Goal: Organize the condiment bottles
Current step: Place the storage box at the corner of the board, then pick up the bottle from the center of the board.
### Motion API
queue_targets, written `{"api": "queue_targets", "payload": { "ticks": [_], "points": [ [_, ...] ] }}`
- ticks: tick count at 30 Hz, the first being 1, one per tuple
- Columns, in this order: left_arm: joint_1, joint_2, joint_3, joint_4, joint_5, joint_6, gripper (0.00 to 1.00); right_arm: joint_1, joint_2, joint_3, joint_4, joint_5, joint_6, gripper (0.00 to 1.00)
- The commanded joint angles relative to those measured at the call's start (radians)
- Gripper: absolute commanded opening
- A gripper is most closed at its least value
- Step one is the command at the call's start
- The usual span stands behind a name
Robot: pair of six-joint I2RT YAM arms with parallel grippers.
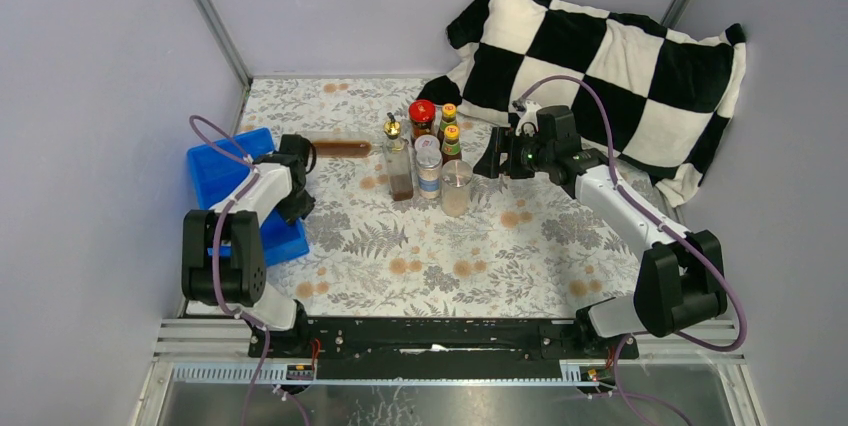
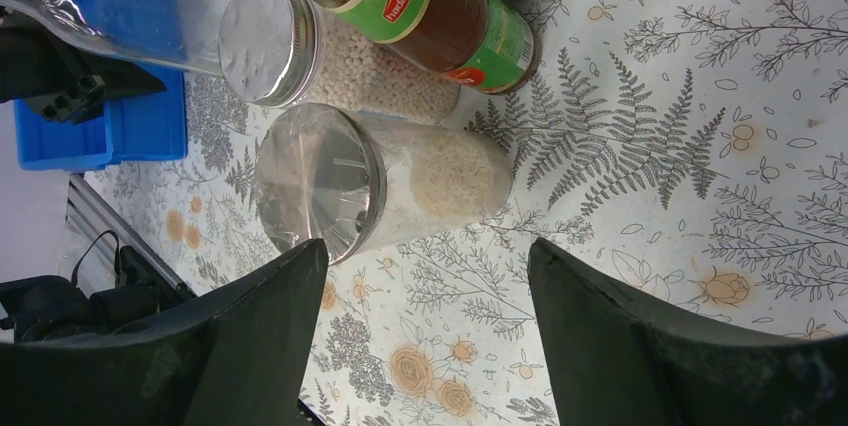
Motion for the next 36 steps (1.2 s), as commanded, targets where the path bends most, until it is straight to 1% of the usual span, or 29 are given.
{"api": "queue_targets", "payload": {
  "ticks": [1,4,5,7,8,10,14,18,20,22,24,28,30,33,36],
  "points": [
    [0.039,0.053,-0.039,0.061,-0.099,-0.087,0.36,-0.002,-0.021,-0.012,0.008,-0.020,-0.008,0.80],
    [0.039,0.073,-0.053,0.095,-0.050,-0.093,0.36,-0.002,-0.010,-0.016,0.013,-0.024,-0.006,0.81],
    [0.037,0.065,-0.049,0.087,-0.055,-0.095,0.38,-0.001,-0.006,-0.015,0.011,-0.026,-0.008,0.81],
    [0.036,0.022,-0.054,0.088,-0.060,-0.087,0.44,-0.001,-0.005,-0.013,0.004,-0.026,-0.014,0.82],
    [0.035,-0.007,-0.050,0.078,-0.065,-0.084,0.49,-0.001,-0.007,-0.015,0.005,-0.025,-0.015,0.82],
    [0.031,-0.079,-0.041,0.070,-0.050,-0.062,0.55,-0.001,-0.005,-0.017,0.009,-0.028,-0.009,0.82],
    [0.006,-0.206,0.020,0.041,-0.033,-0.019,0.68,-0.001,0.003,-0.014,0.011,-0.044,-0.001,0.83],
    [-0.003,-0.280,0.075,0.062,0.007,0.015,0.78,-0.002,-0.004,-0.016,0.009,-0.048,0.000,0.83],
    [-0.003,-0.286,0.086,0.100,0.054,0.056,0.79,-0.001,-0.005,-0.010,-0.003,-0.045,-0.006,0.83],
    [-0.004,-0.269,0.091,0.167,0.117,0.103,0.79,-0.002,-0.010,-0.006,-0.016,-0.040,-0.013,0.83],
    [-0.004,-0.225,0.118,0.196,0.159,0.141,0.79,-0.002,-0.010,-0.002,-0.027,-0.037,-0.019,0.84],
    [-0.040,-0.075,0.211,0.202,0.210,0.211,0.78,-0.001,-0.002,0.017,-0.054,-0.034,-0.024,0.83],
    [-0.065,-0.013,0.261,0.202,0.222,0.255,0.76,-0.001,0.003,0.033,-0.073,-0.032,-0.031,0.83],
    [-0.082,0.054,0.320,0.220,0.262,0.308,0.76,-0.001,0.013,0.050,-0.094,-0.030,-0.037,0.83],
    [-0.084,0.119,0.383,0.222,0.281,0.324,0.77,-0.001,0.027,0.060,-0.105,-0.028,-0.040,0.83]
  ]
}}
